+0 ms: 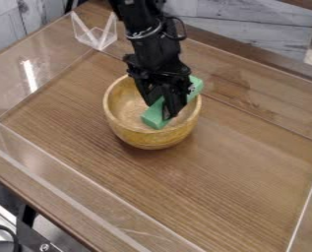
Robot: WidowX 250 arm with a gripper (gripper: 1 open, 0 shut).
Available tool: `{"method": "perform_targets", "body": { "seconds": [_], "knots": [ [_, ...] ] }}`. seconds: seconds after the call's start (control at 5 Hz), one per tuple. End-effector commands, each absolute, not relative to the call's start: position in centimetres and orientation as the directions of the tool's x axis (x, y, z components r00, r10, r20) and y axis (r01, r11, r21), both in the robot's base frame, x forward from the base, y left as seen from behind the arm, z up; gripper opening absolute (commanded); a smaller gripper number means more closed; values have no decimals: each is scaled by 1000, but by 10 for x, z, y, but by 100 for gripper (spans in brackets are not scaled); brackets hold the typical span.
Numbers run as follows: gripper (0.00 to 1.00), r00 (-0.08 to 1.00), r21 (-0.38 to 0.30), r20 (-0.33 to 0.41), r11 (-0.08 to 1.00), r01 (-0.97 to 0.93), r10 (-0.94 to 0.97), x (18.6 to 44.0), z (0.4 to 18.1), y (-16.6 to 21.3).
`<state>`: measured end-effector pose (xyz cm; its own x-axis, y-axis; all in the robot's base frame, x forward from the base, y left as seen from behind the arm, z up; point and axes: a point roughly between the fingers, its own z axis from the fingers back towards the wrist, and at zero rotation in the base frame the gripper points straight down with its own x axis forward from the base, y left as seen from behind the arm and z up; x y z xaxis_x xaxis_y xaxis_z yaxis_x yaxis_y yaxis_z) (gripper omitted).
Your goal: Put the green block in the brown bowl
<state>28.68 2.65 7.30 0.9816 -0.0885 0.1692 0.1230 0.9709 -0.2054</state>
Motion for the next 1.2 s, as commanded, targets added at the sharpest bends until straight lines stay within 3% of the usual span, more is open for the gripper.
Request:
{"method": "perform_targets", "body": {
  "seconds": [0.0, 1.0],
  "knots": [
    [0, 971, -191, 224, 974, 125, -81, 299, 88, 32],
    [0, 973, -205, 218, 971, 124, -79, 304, 85, 34]
  ]
}}
